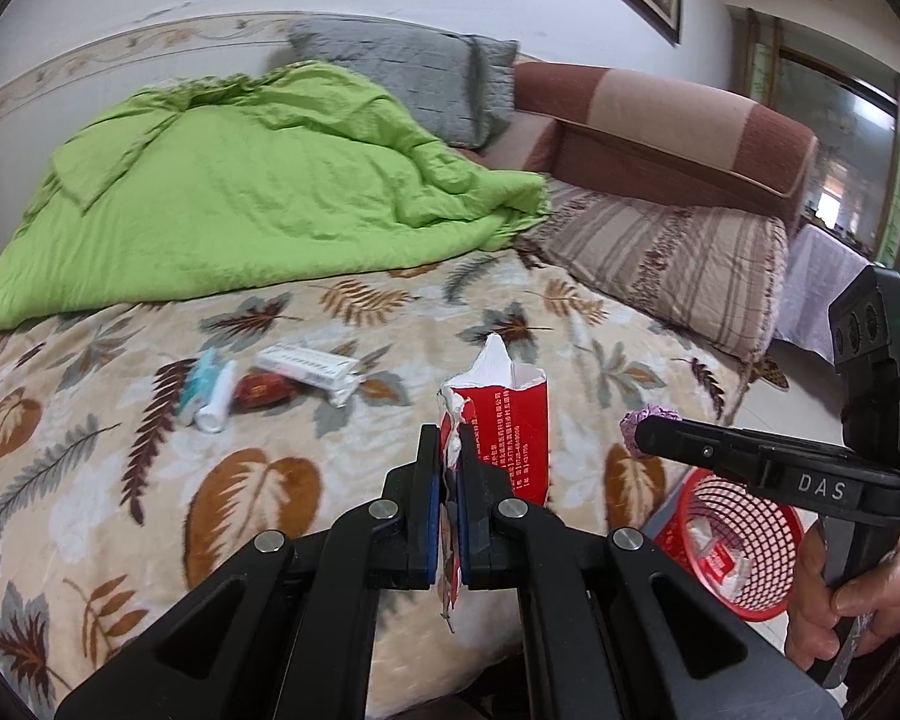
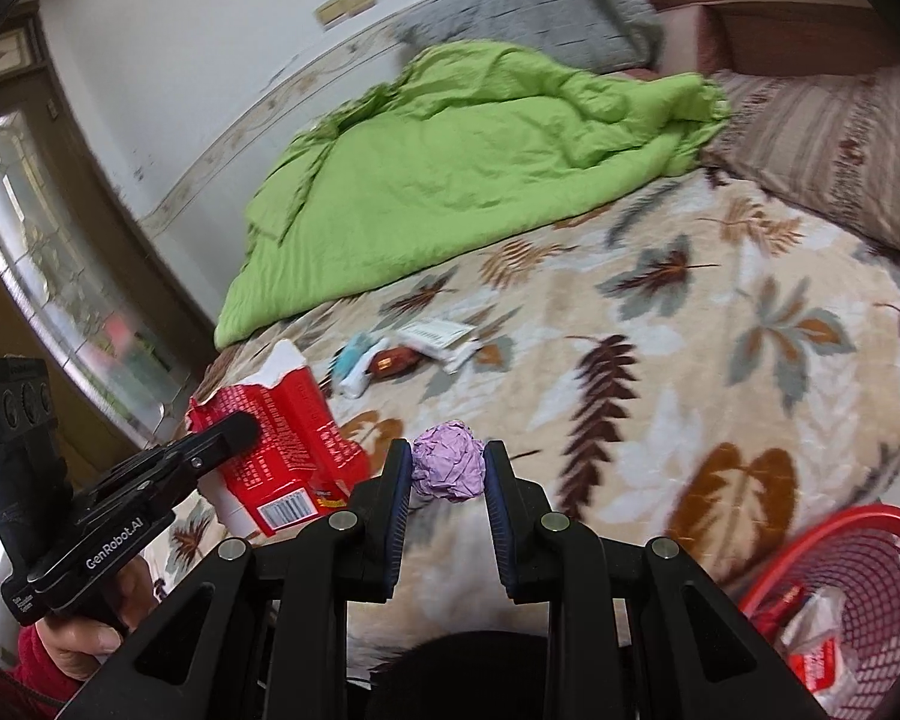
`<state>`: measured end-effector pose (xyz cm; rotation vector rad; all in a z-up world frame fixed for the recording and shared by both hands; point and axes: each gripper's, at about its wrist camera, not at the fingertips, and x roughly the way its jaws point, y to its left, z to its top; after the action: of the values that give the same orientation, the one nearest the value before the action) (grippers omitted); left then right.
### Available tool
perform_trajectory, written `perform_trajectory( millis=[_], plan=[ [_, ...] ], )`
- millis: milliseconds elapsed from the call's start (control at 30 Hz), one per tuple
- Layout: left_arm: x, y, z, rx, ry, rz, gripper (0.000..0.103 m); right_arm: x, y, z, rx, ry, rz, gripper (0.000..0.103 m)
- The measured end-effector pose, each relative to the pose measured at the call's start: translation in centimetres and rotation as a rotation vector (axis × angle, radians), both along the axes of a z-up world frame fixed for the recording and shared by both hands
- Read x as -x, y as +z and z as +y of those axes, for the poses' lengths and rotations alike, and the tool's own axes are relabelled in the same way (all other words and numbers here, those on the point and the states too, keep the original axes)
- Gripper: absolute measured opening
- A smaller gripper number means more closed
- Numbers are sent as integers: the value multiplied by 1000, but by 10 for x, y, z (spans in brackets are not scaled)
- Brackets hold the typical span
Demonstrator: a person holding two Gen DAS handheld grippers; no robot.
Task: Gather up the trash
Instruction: 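Carry tissue box and purple ball to the red basket and open both tools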
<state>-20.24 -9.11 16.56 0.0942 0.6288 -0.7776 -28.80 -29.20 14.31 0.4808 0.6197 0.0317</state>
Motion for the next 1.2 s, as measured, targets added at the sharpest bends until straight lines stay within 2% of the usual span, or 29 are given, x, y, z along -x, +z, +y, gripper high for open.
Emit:
perform_trajectory(
  millis=[233, 400, 700, 1200],
  plan=[
    [20, 9, -47, 13, -120, -5, 4, 45, 3, -50, -12, -132, 2, 26],
    [38, 9, -83, 22, -224, 23, 4, 91, 0, -86, -16, -240, 24, 26],
    [78, -12, -147, -23, -392, 90, 4, 149, -16, -127, -35, -360, 77, 26],
    [128, -41, -198, -123, -540, 107, 4, 186, -33, -152, -73, -449, 109, 26]
  ],
)
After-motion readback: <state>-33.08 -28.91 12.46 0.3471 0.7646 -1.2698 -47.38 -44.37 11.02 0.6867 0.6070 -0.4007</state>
